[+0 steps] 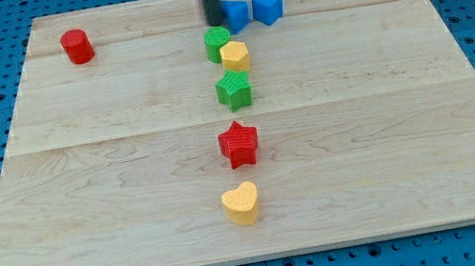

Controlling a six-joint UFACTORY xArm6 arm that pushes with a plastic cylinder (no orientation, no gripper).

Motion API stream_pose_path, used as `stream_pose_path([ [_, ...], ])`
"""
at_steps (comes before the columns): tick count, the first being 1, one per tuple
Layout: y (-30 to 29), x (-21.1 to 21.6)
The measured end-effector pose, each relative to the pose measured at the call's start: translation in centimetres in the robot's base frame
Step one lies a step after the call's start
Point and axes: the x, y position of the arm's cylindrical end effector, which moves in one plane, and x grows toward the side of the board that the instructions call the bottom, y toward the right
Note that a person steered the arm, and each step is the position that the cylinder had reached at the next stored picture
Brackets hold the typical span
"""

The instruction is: Move red star towards center left

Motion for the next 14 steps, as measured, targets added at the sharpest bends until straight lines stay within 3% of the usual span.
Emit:
stream_pose_path([
  [1,3.2,5.3],
  [3,-4.5,19.7],
  [5,-0.3,23.9],
  [6,-5.1,25.9],
  [7,-10.5,26.7],
  [8,-8.7,28.4],
  [9,-16.7,28.8],
  [10,-22.4,25.1],
  [12,-27.6,28.0],
  [14,-26.7,19.8],
])
